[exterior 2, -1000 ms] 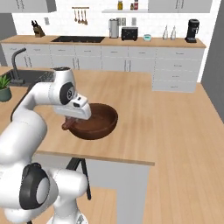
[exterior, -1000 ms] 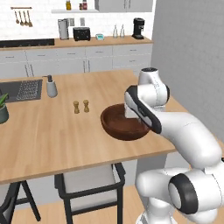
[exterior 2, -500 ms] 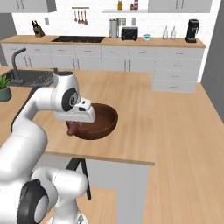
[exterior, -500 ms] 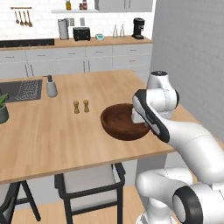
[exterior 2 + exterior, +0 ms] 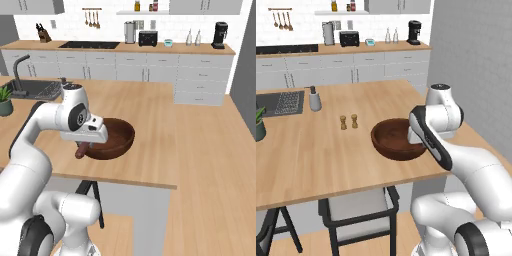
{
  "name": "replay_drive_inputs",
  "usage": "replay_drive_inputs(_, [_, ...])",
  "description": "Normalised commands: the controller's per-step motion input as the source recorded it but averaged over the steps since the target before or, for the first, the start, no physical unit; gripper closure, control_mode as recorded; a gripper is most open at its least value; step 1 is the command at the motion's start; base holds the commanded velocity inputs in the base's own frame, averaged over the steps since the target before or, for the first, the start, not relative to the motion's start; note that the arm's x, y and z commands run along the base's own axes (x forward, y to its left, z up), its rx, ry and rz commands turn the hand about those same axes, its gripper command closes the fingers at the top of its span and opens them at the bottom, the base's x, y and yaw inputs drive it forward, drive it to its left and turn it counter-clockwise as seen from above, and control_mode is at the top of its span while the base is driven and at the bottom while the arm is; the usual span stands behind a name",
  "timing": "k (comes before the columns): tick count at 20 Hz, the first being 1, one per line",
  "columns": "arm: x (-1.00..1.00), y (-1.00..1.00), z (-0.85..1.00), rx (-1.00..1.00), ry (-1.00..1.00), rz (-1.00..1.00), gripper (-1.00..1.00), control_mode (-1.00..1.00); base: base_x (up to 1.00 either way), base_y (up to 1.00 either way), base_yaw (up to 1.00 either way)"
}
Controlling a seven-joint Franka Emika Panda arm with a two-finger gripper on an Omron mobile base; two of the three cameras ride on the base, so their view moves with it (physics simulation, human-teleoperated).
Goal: Place one bun and one sausage from the bowl on each plate.
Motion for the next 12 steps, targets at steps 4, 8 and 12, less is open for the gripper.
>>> replay_drive_inputs(4, [0.00,0.00,0.00,0.00,0.00,0.00,1.00,1.00,-0.87,0.38,0.00])
replay_drive_inputs(8, [0.00,0.00,0.00,0.00,0.00,0.00,1.00,1.00,-0.29,1.00,0.00])
replay_drive_inputs(12, [0.00,0.00,0.00,0.00,0.00,0.00,1.00,1.00,0.00,1.00,0.00])
